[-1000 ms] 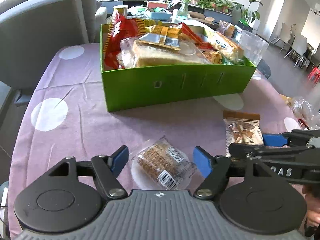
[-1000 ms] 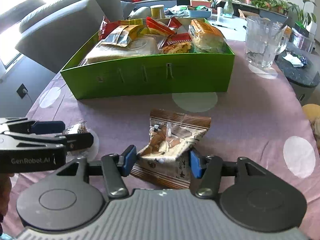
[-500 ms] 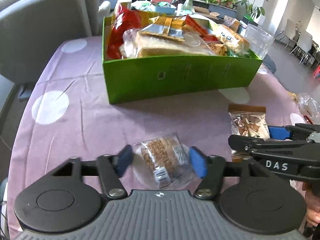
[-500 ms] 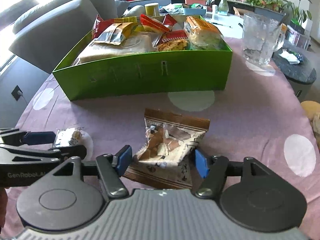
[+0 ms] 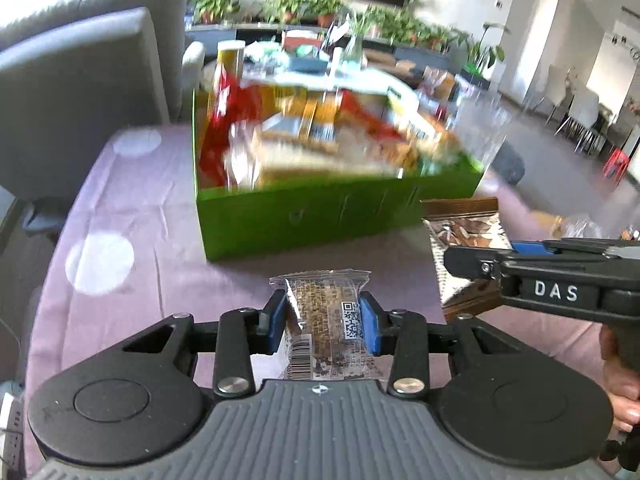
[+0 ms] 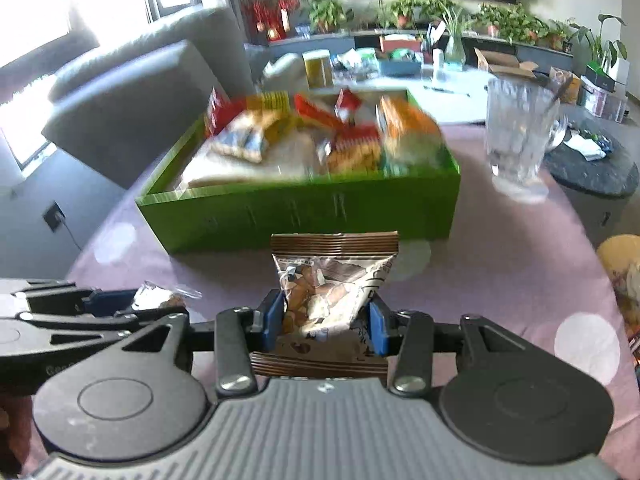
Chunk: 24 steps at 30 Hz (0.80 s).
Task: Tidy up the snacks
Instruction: 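Lower both packets into the green box and open both tools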
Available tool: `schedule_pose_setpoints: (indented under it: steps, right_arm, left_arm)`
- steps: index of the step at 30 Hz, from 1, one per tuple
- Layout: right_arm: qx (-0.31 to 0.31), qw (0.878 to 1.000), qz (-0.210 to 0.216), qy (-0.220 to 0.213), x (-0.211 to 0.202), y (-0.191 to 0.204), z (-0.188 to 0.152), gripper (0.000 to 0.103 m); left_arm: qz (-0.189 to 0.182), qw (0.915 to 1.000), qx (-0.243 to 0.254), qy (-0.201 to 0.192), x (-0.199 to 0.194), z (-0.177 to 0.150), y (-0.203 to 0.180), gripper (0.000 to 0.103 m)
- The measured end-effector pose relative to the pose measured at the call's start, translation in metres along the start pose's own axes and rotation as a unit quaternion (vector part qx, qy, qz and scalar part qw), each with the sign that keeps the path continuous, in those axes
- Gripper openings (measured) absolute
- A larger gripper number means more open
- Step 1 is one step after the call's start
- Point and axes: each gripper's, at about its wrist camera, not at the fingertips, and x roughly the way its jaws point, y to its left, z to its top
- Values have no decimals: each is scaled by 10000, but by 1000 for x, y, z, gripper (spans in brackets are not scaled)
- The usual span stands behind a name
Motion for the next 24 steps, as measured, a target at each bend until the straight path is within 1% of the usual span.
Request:
schedule_pose_setpoints:
  steps: [2, 7, 11, 15, 20, 24]
  right_arm:
    - [8, 9998, 68, -185, -6, 0, 11, 82]
    - [-48, 9981, 84, -613, -12, 2, 41, 82]
    - [-71, 9964, 86, -837, -9, -1, 61, 82]
    - [-28, 9960, 78, -891, 3, -8, 78, 82]
    - [-41, 9963, 32, -860, 18, -13, 87, 82]
    - [-51, 9968, 27, -793, 31, -16, 92, 82]
  left_arm:
    - [-13, 9999, 55, -149, -7, 10, -1, 35]
    - [8, 9990, 113, -428, -15, 39, -2, 35]
    - [-7, 9985, 105, -539, -11, 62, 0, 35]
    - [126, 9979, 151, -618, 0, 86, 1, 36]
    - [232, 9977, 161, -620, 18, 109, 5, 36]
    - [299, 9979, 139, -559, 34, 122, 10, 36]
